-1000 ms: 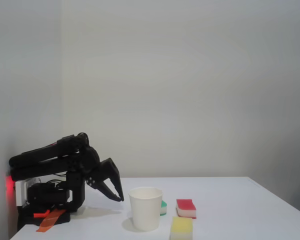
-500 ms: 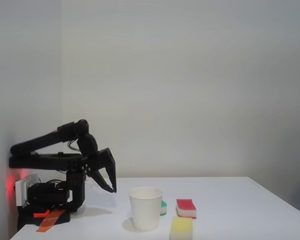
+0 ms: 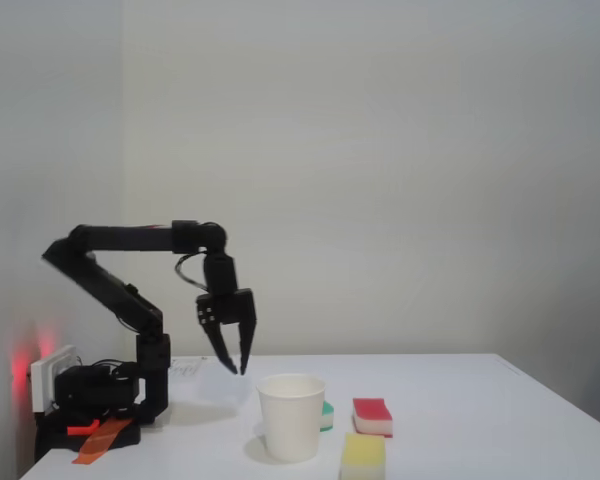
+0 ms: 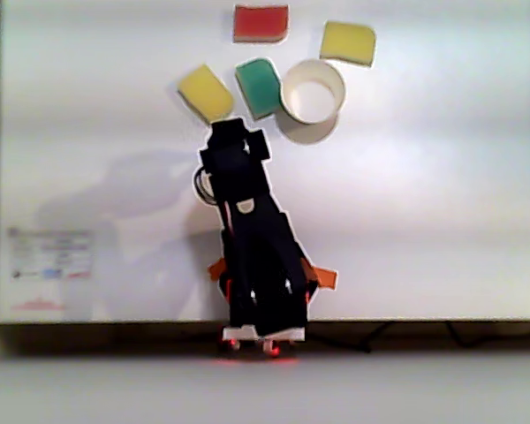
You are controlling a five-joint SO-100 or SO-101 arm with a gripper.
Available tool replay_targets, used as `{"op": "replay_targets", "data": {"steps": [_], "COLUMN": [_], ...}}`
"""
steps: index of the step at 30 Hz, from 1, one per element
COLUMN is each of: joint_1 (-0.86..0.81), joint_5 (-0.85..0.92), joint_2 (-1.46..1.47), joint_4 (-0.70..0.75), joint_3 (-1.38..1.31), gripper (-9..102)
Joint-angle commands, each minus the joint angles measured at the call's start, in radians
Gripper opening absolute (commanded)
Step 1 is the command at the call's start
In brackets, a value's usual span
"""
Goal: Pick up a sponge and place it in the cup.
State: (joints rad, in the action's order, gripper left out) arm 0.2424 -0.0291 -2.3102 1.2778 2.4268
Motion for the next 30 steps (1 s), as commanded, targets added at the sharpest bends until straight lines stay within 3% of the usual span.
{"op": "replay_targets", "data": {"steps": [1, 13, 30], "joint_1": [0.037, 0.063, 0.028], "joint_5": [-0.025, -0.028, -0.025], "joint_2": [0.063, 0.425, 0.767], "joint_4": [-0.021, -0.123, -0.163], "joint_3": [-0.106, -0.371, -0.676], "gripper": [6, 26, 29]}}
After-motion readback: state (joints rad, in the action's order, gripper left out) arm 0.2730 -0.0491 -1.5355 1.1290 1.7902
